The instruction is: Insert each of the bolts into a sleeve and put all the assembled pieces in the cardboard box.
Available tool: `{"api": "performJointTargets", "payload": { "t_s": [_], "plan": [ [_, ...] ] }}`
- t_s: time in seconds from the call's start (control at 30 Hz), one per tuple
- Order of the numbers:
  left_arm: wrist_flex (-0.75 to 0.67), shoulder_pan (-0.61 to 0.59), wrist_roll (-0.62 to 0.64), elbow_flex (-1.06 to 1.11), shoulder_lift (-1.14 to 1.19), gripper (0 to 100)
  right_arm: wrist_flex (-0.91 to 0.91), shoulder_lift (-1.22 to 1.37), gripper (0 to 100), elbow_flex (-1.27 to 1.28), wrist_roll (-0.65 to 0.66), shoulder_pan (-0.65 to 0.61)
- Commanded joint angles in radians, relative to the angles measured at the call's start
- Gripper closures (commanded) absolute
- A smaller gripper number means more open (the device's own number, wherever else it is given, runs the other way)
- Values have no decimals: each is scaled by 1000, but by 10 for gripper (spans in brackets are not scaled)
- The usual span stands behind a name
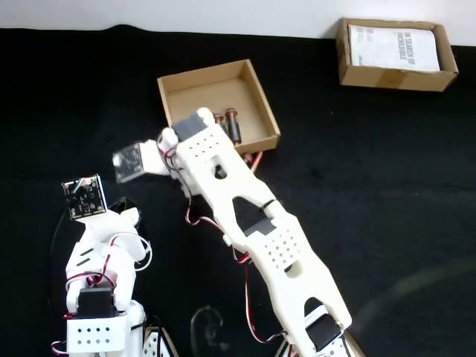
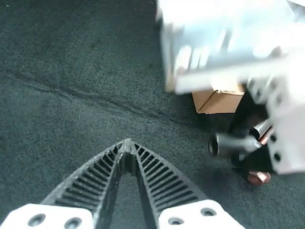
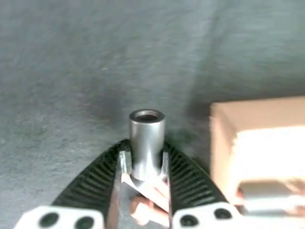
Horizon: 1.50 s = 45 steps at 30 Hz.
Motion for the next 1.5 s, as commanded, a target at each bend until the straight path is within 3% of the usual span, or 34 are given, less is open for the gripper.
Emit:
{"api": "performJointTargets", "payload": {
  "t_s": [0.0, 0.27, 0.47, 0.67, 0.83, 0.97, 1.17, 1.47],
  "plan": [
    [3, -8, -3, 16, -36, 990, 30, -15, 991, -197, -63, 35],
    [3, -4, -3, 16, -33, 990, 104, -15, 991, -521, -199, 97],
    [3, -1, -2, 16, -31, 990, 94, -18, 992, -782, -387, 173],
    [2, -1, 2, 16, -30, 990, 58, -154, 992, -783, -672, 309],
    [-3, 8, 5, 16, -30, 990, 116, -303, 992, -783, -810, 441],
    [0, 88, 6, 16, -30, 990, 122, -421, 992, -777, -865, 558],
    [-11, 117, 207, -42, -30, 990, 122, -622, 992, -526, -865, 691],
    [-46, 206, 210, -176, -28, 989, 120, -1135, 992, 154, -867, 711]
  ]
}}
